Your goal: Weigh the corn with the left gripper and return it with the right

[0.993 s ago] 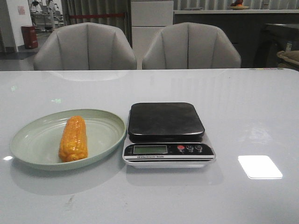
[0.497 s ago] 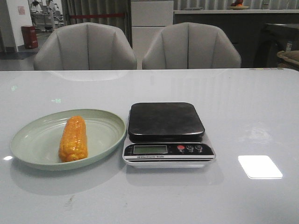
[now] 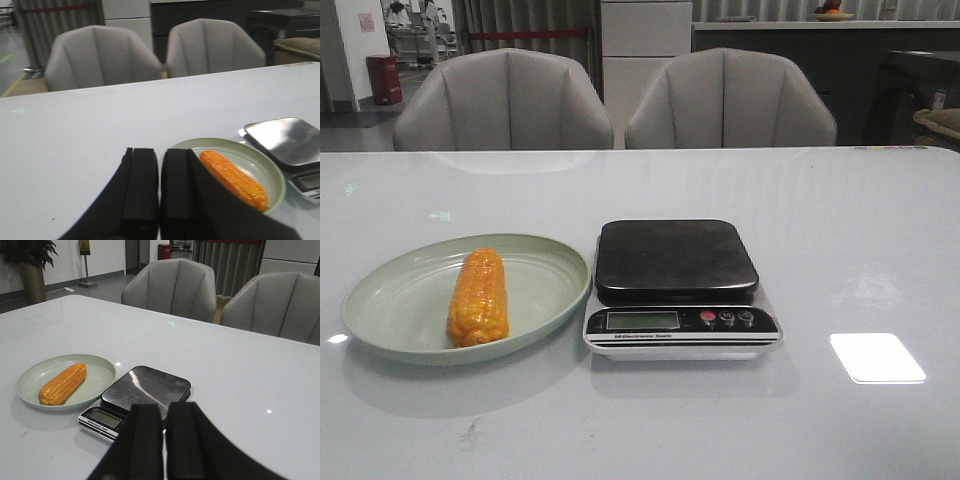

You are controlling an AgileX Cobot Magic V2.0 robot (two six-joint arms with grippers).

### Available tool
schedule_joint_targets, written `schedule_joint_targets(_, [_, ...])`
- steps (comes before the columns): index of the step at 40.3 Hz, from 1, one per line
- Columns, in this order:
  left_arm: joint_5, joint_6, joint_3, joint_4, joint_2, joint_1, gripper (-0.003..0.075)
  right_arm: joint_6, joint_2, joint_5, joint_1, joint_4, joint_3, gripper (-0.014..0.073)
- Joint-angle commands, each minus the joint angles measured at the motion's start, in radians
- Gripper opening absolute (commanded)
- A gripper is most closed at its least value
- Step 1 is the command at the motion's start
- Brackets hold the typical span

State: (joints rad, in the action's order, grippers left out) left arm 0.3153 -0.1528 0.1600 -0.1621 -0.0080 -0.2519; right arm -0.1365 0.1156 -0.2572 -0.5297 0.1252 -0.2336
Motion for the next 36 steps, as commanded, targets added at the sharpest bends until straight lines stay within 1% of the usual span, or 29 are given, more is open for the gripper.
schedule_joint_targets(1, [-0.155,0.0,-0.031,0.035,-0.007,0.11,0.0121,0.008,0.009,0.085,0.005,0.018,-0.028,0.0198])
schedule_joint_targets(4, [-0.206,0.0,-0.07,0.059,-0.011,0.188,0.0121,0.008,0.009,0.085,0.005,0.018,-0.028,0.0198])
schedule_joint_targets(7, [-0.241,0.0,-0.099,0.068,-0.02,0.237,0.0121,0.008,0.009,0.085,0.005,0.018,-0.028,0.0198])
schedule_joint_targets(9, [-0.272,0.0,-0.12,0.068,-0.02,0.251,0.0121,0.008,0.009,0.084,0.005,0.018,-0.028,0.0198])
schedule_joint_targets(11, [-0.363,0.0,-0.164,0.068,-0.02,0.251,0.0121,0.008,0.009,0.084,0.005,0.018,-0.028,0.0198])
schedule_joint_targets(12, [-0.373,0.0,-0.17,0.069,-0.02,0.251,0.0121,0.008,0.009,0.084,0.005,0.018,-0.028,0.0198])
schedule_joint_targets(36, [-0.389,0.0,-0.166,0.069,-0.018,0.253,0.0121,0.008,0.009,0.084,0.005,0.018,-0.028,0.0198])
